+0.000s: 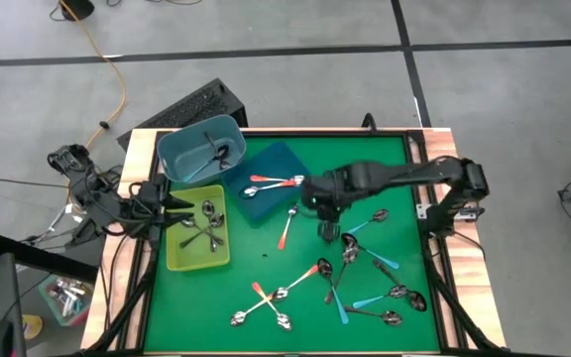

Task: Sort silverware by color (type)
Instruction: Adjust the black spoon in the green bin

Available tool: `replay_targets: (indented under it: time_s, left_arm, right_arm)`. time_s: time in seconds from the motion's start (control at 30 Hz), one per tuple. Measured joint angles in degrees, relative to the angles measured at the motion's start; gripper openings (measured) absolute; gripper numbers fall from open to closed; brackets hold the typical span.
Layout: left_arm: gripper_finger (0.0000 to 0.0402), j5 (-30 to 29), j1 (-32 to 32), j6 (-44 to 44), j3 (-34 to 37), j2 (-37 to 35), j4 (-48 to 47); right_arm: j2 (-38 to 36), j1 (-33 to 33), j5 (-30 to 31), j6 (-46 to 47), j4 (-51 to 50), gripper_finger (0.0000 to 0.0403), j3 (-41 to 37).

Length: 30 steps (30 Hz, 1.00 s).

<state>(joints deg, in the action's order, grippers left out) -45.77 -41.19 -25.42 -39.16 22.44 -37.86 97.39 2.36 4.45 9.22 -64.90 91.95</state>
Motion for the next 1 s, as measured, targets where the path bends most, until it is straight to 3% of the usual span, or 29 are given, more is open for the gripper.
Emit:
replay_targets:
  time_s: [0.17, 0.43, 0.73, 1.0]
  left_arm:
    - [0.0101, -0.99, 0.02, 9.14, 0.0, 0.0, 6.69]
    - [0.0101, -13.48, 0.04, 16.62, -5.94, 0.0, 5.75]
    - [0.0103, -17.68, 0.04, 10.67, -12.84, -0.02, -9.53]
    - [0.015, -13.38, 0.04, 0.76, -11.87, 0.04, -15.6]
  right_arm:
    - [-0.34, 4.79, 2.59, -5.55, 13.94, 0.0112, -0.38]
    - [-0.39, 1.79, 6.19, -20.44, 33.92, 0.0112, 1.9]
    - [-0.44, -6.05, 6.16, -18.28, 38.94, 0.0118, 4.25]
    - [0.54, -7.18, 1.61, -15.08, 39.18, 0.017, 4.18]
